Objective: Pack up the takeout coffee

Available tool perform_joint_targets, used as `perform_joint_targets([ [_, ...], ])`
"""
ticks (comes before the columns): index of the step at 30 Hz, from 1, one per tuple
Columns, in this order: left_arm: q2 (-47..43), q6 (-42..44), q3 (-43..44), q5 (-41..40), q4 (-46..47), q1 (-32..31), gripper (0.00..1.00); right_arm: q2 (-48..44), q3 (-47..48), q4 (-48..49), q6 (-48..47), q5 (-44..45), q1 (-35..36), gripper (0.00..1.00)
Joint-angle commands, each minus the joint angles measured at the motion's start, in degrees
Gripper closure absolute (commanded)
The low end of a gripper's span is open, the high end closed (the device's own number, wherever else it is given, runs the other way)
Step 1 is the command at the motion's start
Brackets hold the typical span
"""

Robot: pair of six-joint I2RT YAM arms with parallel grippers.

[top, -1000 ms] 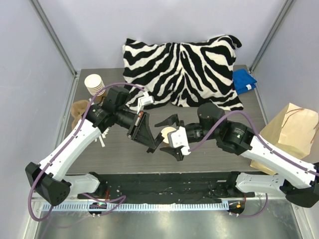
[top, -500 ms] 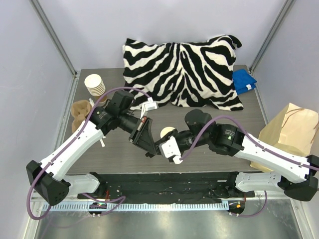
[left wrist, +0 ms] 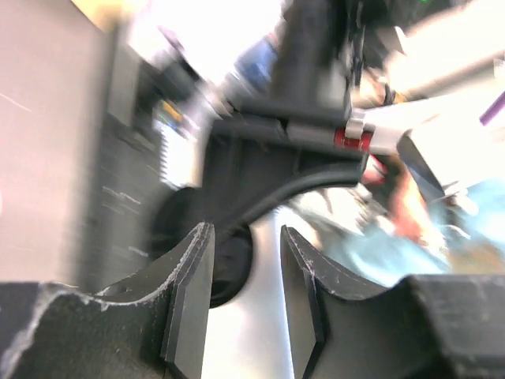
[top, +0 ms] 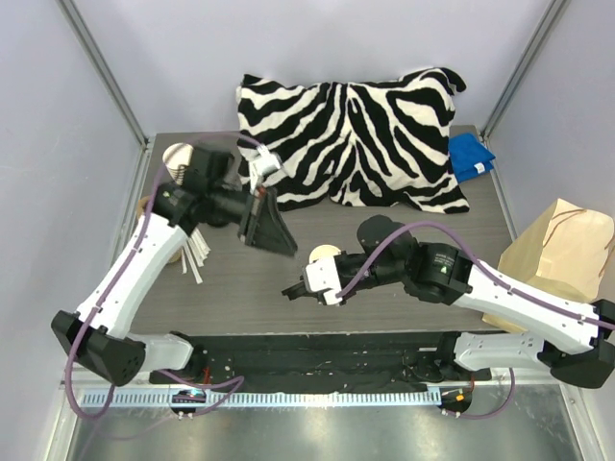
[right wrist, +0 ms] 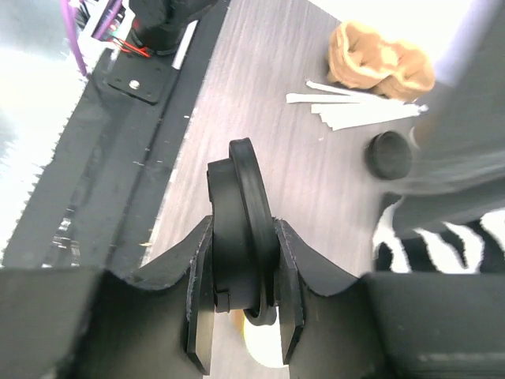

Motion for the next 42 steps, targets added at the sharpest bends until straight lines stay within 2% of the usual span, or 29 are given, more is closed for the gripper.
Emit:
perform_joint_targets([
  [1, 0.8, 8.8, 10.2, -3.6, -2.6, 7.3, 0.57, -3.9, -1.6, 5.5, 11.0, 3.8, 0.5, 0.99],
  [3, -0.4, 15.5, 13.1, -10.1, -6.5, 7.5, 0.56, -4.7, -2.1, 7.0, 19.2, 4.8, -0.6, 0.99],
  [5, -4.5, 15.2, 9.6, -14.1, -3.7, 7.4, 0.54, -4.9, -2.6, 8.2, 25.1, 3.6, -3.0, 0.99],
  [6, -6.4, 14.6, 7.8, -17.9, 0.4, 7.5, 0.48, -5.1, -3.1, 8.7, 29.7, 3.3, -5.4, 0.99],
  [8, -8.9, 13.1, 4.1, -21.4, 2.9, 7.5, 0.36, -5.1, -4.1, 9.3, 32.9, 2.4, -8.6, 0.99],
  [9, -11.3, 12.0, 3.0, -25.5, 7.2, 7.6, 0.29, -4.6, -4.3, 9.3, 36.4, 1.3, -12.5, 0.99],
  [11, -12.7, 6.8, 0.3, -28.6, 10.8, 7.6, 0.23, -3.7, -3.8, 8.8, 40.3, -2.4, -16.5, 0.99],
  [12, -13.8, 5.7, -0.5, -29.1, 13.7, 7.5, 0.11, -3.2, -3.6, 8.4, 41.7, -6.4, -19.8, 0.99],
  [14, -14.4, 2.6, -4.0, -27.4, 17.3, 7.6, 0.06, -1.4, -2.7, 7.3, 45.7, -10.0, -21.6, 0.99],
  [19, -9.5, -3.2, -6.5, -17.0, 18.0, 7.5, 0.09, -0.8, -4.0, 11.1, 52.6, -17.2, -24.5, 0.99],
  [20, -9.7, -5.8, -7.6, -16.5, 18.8, 7.5, 0.1, -0.8, -4.4, 11.8, 55.2, -17.9, -24.6, 0.99],
  [24, -11.2, -17.5, -15.4, -16.1, 32.5, 5.9, 0.11, -0.6, -7.3, 20.2, 63.4, -18.2, -25.2, 0.99],
  [27, -10.9, -18.0, -16.9, -16.4, 33.7, 3.8, 0.12, -0.3, -8.5, 25.3, 68.9, -18.4, -26.0, 0.99],
  [32, -9.8, -20.6, -17.2, -16.1, 36.7, 1.8, 0.14, 0.3, -8.5, 25.8, 70.6, -17.5, -27.4, 0.99],
  [34, -9.6, -24.5, -19.2, -16.6, 39.8, 0.6, 0.16, 0.4, -8.9, 26.8, 71.4, -17.7, -27.7, 0.99],
  [37, -8.8, -26.4, -21.0, -17.9, 44.1, -1.1, 0.25, 0.9, -9.2, 28.1, 73.0, -18.4, -27.7, 0.99],
  [38, -8.6, -26.6, -21.0, -18.2, 44.9, -1.3, 0.32, 1.0, -9.2, 28.2, 73.0, -18.7, -27.6, 0.99],
  [40, -7.5, -27.6, -21.1, -18.0, 45.9, -1.3, 0.39, 1.1, -9.1, 27.7, 73.0, -18.9, -27.6, 0.99],
  [42, -6.2, -29.0, -20.8, -17.4, 47.1, -1.3, 0.5, 1.0, -9.1, 27.2, 73.2, -18.6, -27.7, 0.99],
])
